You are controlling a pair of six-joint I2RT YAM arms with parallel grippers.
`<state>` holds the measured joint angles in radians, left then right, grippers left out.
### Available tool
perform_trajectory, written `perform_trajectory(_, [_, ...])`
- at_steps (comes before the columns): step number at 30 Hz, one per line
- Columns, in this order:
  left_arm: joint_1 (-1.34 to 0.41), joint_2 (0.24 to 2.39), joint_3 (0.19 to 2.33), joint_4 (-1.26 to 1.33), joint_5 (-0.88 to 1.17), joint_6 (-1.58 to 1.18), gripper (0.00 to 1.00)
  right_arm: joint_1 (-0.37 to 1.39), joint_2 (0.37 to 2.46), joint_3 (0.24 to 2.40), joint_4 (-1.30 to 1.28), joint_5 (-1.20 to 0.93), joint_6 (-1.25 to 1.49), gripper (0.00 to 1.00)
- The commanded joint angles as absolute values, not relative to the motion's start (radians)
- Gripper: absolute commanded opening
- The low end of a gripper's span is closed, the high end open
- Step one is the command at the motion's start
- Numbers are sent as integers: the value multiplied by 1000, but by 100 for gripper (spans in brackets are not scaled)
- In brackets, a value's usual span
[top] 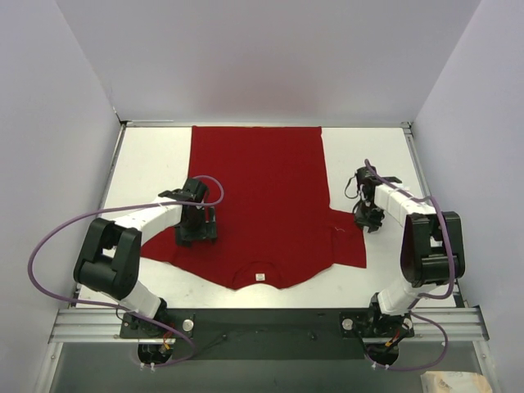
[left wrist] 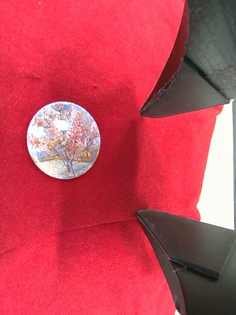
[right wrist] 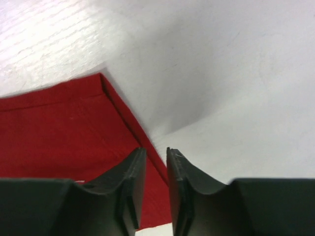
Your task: Pin the brooch onto the clothing
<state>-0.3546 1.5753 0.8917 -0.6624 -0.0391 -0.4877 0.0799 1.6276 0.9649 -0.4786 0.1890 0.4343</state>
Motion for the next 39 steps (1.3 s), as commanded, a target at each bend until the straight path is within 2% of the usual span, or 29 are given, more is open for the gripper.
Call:
perform_trajectory(1, [-354, 1583, 900, -660, -75, -483, 85, 127, 1536, 989, -549, 281, 419, 28])
perform_trajectory(5, [-359, 1543, 922, -669, -90, -463, 85, 172, 1436, 994, -548, 278, 420, 38])
perform_trajectory(9, [-371, 1468, 963, -686, -115, -437, 85, 215, 1284, 991, -542, 255, 414, 53])
perform_trajectory(21, [-379, 997, 868, -428, 0, -426, 86, 233, 855, 951, -399, 86, 414, 97])
perform_trajectory(23, [-377, 927, 858, -382, 20, -448, 86, 233, 824, 969, -387, 74, 417, 100])
perform_trajectory(31, [-377, 732, 838, -290, 14, -442, 86, 230, 693, 1019, -347, 41, 419, 100])
perform_trajectory(39, [-377, 672, 796, -281, 8, -413, 90, 232, 594, 953, -259, 51, 423, 100])
